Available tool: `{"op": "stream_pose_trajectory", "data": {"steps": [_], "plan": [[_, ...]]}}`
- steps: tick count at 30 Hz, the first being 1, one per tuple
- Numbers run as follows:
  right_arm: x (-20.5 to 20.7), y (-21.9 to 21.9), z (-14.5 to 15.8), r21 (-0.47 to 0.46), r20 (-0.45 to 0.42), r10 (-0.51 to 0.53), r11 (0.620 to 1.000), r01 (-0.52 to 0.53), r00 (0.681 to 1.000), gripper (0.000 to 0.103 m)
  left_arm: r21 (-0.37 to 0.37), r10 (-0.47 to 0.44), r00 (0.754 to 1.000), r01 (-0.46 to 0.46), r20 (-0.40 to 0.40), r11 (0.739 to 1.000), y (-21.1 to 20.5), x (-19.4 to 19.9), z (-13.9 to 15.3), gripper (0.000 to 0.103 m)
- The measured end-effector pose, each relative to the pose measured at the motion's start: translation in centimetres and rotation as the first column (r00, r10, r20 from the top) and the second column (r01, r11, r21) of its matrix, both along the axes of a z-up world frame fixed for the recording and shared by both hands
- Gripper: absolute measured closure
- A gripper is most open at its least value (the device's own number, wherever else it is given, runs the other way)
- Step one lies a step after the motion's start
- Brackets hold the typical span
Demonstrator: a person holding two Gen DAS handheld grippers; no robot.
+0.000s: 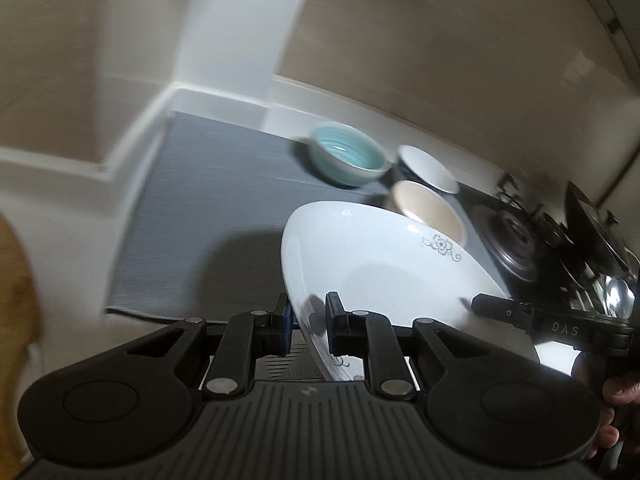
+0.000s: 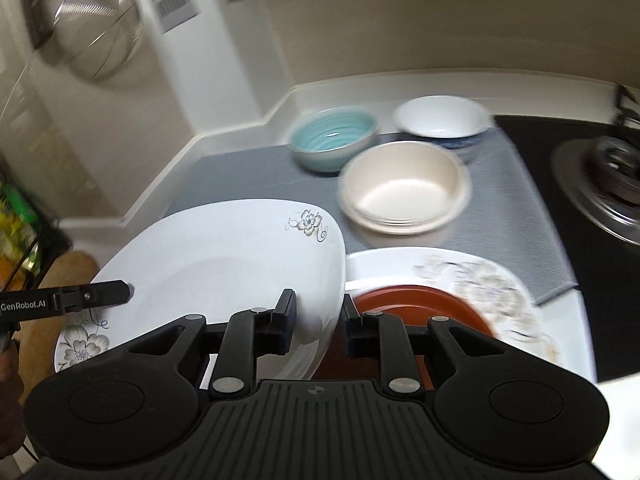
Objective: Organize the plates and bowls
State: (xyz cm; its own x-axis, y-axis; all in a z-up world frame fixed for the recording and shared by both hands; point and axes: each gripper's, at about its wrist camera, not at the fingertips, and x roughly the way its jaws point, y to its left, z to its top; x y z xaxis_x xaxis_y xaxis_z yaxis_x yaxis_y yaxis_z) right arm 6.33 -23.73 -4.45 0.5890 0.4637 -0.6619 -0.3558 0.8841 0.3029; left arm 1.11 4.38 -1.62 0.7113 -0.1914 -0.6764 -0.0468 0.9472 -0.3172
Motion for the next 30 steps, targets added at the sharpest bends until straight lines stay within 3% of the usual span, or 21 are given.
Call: {"op": "stream_pose_trajectory", "data": {"steps": [14, 30], "plan": [[-0.8, -8.9, -1.7, -0.013, -0.034, -0.189, 0.982, 0.188, 0.981, 0.081, -0.036, -0.165, 0.986, 0.164, -0.028, 0.986, -7.7, 3.6, -2.8, 0.085], [0.1, -10.3, -3.6, -0.033, -0.058, -0.178, 0.984, 0.176, 0.982, 0.082, -0.024, -0.192, 0.978, 0.191, -0.081, 0.981, -8.9, 4.0, -4.2, 0.083]]}}
